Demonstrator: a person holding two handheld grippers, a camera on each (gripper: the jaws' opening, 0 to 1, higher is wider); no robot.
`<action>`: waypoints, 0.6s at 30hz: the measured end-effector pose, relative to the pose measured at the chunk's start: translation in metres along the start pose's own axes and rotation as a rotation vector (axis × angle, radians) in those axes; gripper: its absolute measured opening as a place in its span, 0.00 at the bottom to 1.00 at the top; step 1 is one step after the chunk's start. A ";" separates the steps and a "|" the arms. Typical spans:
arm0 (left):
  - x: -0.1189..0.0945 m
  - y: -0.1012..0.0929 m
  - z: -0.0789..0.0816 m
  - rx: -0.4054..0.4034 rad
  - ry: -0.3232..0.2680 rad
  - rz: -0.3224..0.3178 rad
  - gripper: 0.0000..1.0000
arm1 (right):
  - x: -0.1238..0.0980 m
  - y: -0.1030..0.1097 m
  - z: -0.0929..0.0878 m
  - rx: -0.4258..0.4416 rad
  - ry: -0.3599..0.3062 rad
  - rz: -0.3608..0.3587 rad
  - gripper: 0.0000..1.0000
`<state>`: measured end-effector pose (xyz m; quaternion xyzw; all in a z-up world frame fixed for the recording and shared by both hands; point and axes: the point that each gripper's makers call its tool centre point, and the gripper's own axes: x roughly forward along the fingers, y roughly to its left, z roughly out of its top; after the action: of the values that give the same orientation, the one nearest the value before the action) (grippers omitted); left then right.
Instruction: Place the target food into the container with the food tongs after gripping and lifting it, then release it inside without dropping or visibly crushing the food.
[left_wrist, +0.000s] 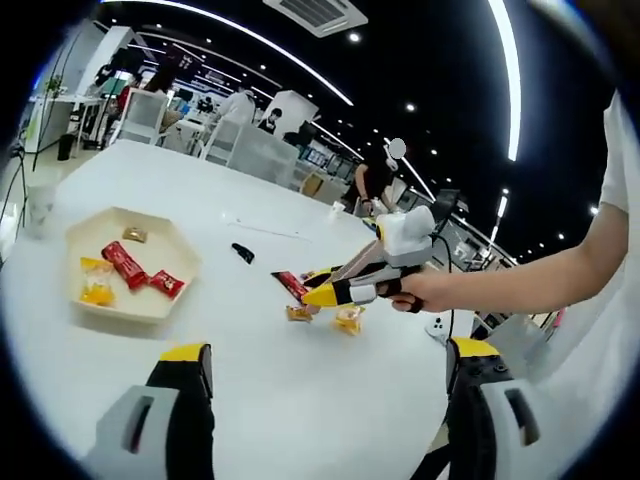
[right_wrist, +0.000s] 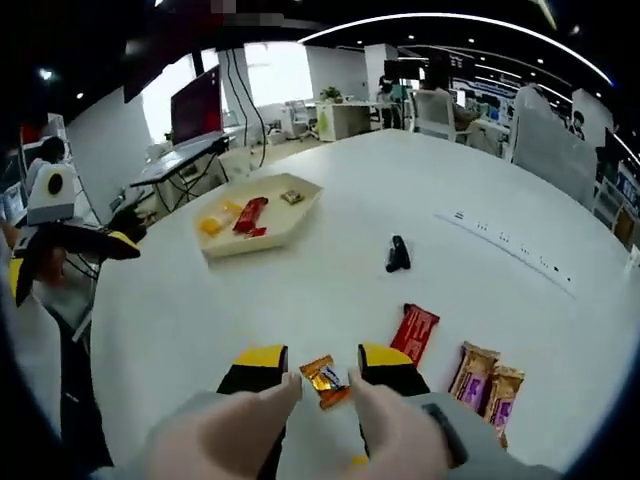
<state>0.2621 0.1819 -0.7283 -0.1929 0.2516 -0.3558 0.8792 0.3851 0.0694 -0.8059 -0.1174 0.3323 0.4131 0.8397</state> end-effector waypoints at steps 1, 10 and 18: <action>0.000 0.002 0.000 -0.001 -0.001 0.003 0.98 | 0.001 0.000 0.000 0.000 -0.001 0.008 0.27; 0.007 0.009 0.003 -0.020 0.000 0.025 0.97 | 0.015 0.006 -0.001 -0.074 0.040 0.099 0.27; 0.003 0.014 0.003 -0.036 0.003 0.056 0.97 | 0.021 0.004 -0.014 -0.092 0.084 0.116 0.27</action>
<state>0.2729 0.1893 -0.7342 -0.2011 0.2644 -0.3268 0.8848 0.3848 0.0777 -0.8299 -0.1535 0.3541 0.4707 0.7934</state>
